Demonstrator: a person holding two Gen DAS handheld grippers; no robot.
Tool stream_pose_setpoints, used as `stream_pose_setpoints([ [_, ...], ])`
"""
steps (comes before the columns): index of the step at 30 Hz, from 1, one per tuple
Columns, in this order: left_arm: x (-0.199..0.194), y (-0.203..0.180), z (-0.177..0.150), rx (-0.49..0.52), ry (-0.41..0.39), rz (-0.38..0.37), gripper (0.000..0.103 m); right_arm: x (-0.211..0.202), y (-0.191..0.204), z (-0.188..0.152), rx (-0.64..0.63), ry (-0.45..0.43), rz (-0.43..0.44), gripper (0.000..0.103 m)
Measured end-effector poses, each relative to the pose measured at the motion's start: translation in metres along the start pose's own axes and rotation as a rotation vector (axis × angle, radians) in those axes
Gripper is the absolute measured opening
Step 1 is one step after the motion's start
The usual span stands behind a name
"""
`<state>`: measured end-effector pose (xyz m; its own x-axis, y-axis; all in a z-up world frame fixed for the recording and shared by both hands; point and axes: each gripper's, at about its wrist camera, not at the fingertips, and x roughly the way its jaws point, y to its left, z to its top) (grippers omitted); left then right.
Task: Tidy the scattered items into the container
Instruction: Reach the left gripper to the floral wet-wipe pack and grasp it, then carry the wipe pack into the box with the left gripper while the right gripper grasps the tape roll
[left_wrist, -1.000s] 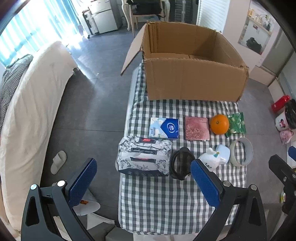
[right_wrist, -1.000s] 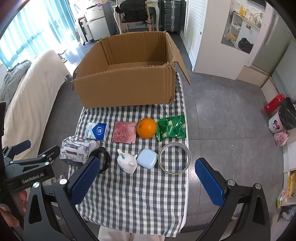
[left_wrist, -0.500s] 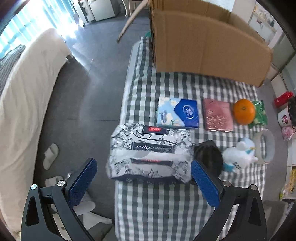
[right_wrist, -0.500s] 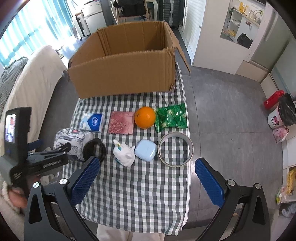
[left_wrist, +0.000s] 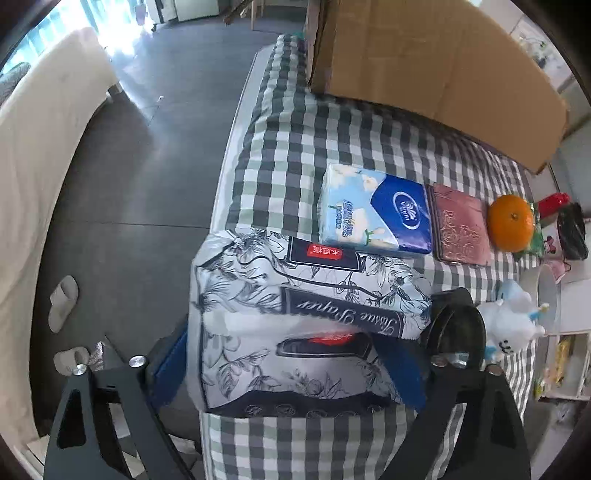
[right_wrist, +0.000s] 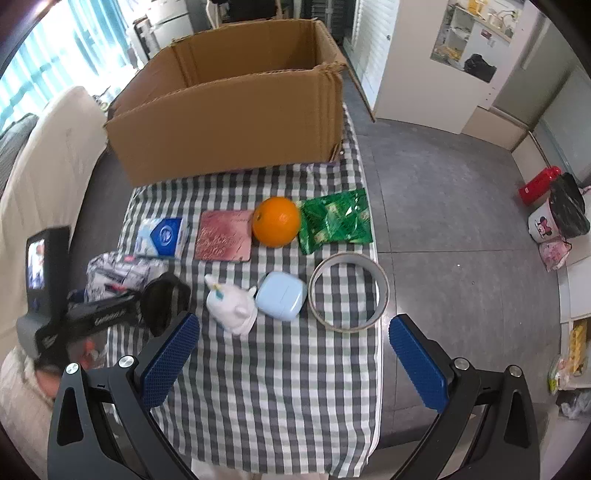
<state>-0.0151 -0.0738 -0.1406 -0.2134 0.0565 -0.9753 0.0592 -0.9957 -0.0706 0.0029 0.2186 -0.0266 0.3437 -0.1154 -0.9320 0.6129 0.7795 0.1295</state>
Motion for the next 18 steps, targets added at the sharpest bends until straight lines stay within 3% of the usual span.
stream_pose_setpoints([
  [1, -0.002, 0.0, 0.0, 0.009, -0.002, 0.001, 0.078, 0.002, -0.001, 0.002, -0.006, -0.001, 0.0, 0.103],
  [3, -0.007, 0.002, -0.002, 0.018, -0.004, 0.005, 0.057, 0.007, -0.007, 0.006, 0.0, -0.001, -0.007, 0.103],
  [8, -0.017, 0.009, -0.001, 0.013, 0.002, -0.034, 0.035, 0.023, -0.024, 0.011, 0.012, 0.016, -0.033, 0.103],
  [12, -0.026, 0.009, -0.001, 0.023, -0.017, -0.043, 0.028, 0.036, -0.035, 0.012, 0.02, 0.028, -0.045, 0.102],
  [18, -0.048, 0.004, 0.012, 0.043, -0.044, -0.077, 0.027, 0.055, -0.046, 0.015, 0.019, 0.05, -0.06, 0.102],
])
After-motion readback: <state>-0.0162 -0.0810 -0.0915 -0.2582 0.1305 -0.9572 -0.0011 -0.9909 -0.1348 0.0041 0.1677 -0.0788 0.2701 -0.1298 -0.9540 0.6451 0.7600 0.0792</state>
